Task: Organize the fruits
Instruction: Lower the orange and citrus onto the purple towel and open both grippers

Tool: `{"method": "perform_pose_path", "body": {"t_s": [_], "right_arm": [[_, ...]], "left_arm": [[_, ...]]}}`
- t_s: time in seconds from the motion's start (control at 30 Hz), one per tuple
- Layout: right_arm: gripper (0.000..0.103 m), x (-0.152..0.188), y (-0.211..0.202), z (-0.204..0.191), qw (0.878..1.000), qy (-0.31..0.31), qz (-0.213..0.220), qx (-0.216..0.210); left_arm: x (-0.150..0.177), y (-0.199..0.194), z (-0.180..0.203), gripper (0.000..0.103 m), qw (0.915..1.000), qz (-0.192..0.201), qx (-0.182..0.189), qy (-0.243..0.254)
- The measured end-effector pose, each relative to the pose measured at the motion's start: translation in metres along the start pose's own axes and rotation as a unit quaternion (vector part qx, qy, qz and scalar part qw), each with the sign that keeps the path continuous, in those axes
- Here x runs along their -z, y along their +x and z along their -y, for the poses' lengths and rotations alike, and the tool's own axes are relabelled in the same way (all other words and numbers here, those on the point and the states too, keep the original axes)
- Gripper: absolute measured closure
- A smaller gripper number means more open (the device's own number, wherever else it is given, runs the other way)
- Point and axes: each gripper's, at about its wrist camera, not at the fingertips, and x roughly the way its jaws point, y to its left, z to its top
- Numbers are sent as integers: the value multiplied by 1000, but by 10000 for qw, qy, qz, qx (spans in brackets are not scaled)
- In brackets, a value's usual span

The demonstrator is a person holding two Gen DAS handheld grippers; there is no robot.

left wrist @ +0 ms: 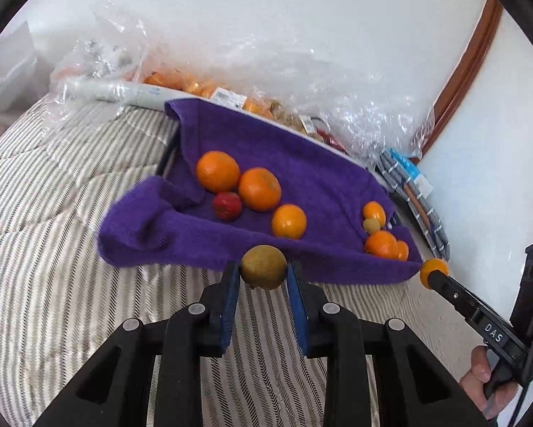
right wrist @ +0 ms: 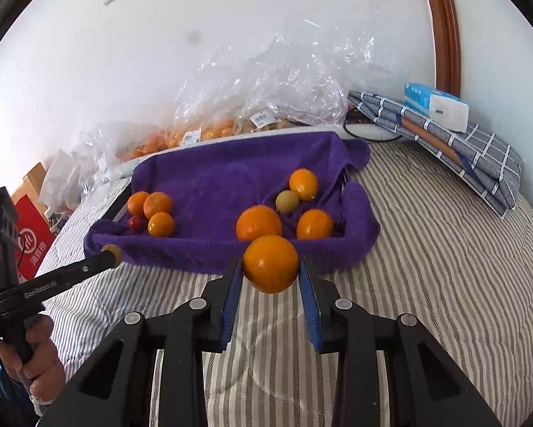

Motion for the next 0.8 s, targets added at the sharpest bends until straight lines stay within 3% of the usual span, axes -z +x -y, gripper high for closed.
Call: {"method": "perform_pose_path", "body": {"t_s": [0.13, 0.4, 0.8], "right_arm": [[71, -15, 0, 0, 9998, -92, 163, 73], [70, -47, 21, 12, 9990, -25, 380, 251], [70, -43, 63, 18, 9995, 104, 200, 228]], "left_arm": [[-20, -1, -4, 77, 10000, 26, -1, -94], [-53, 14, 15, 77, 9989, 294, -197, 308], [-45, 40, 2, 77, 9996, 103, -228, 147]]}}
